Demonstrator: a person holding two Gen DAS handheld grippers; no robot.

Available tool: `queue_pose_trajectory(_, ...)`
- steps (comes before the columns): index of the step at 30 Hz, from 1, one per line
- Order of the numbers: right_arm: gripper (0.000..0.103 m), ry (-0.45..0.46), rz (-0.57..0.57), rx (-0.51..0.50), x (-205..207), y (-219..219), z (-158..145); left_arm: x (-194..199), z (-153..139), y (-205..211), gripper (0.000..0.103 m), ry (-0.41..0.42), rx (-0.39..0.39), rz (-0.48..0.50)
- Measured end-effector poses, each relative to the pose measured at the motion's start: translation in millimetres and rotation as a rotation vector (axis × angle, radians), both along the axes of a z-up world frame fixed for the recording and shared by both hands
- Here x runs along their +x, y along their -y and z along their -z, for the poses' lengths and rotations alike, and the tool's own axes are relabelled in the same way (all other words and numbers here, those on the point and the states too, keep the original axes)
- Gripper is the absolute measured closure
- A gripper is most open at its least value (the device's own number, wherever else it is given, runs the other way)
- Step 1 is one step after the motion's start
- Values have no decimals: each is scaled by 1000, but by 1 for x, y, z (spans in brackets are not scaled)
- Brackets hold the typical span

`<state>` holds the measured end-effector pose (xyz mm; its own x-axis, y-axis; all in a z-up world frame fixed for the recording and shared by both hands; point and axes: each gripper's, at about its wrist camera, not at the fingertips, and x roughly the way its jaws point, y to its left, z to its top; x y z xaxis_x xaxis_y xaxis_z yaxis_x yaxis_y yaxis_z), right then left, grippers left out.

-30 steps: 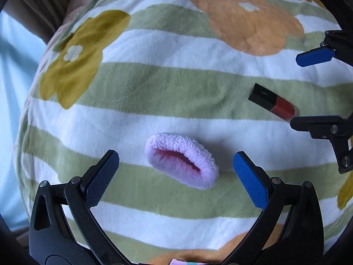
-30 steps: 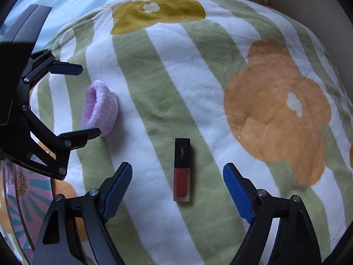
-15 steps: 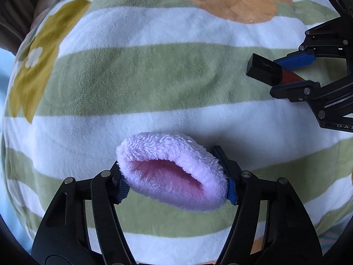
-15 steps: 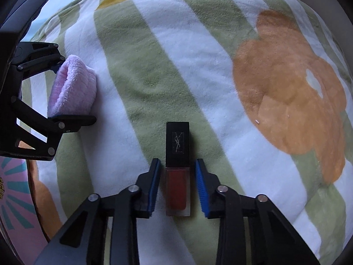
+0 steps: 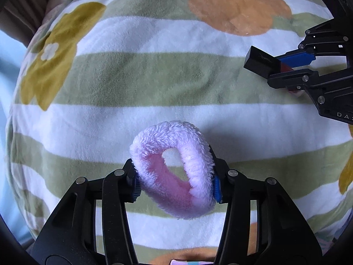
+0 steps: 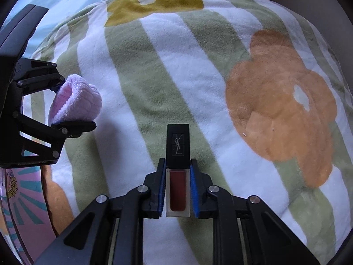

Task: Organize objects
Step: 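Grasp the pink fuzzy hair tie with the left gripper while the right grasps the red lipstick, then lift and carry the hair tie with the left gripper while the right carries the lipstick to the box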

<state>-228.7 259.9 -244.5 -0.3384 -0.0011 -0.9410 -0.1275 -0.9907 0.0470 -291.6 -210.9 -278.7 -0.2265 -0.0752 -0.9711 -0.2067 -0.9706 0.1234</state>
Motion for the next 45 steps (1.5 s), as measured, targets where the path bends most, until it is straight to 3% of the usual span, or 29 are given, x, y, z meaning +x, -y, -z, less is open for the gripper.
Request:
queue_pose_trajectory(14, 85, -80, -128, 17, 11, 12, -96, 33, -119, -36, 58, -138, -3, -260)
queue_pose_trajectory(25, 85, -136, -286, 36, 45, 14, -176, 91, -202, -69, 58, -282, 49, -682)
queue_pose_trajectory(37, 85, -164, -425, 29, 85, 7, -219, 150, -230, -147, 58, -415, 118, -1188)
queue_pose_trajectory(42, 85, -167, -452, 19, 102, 2, -221, 166, -234, -172, 58, -459, 97, -1340)
queue_pose_trajectory(45, 85, -160, -462, 21, 107, -1, -218, 169, -229, -180, 58, -459, 90, -1370)
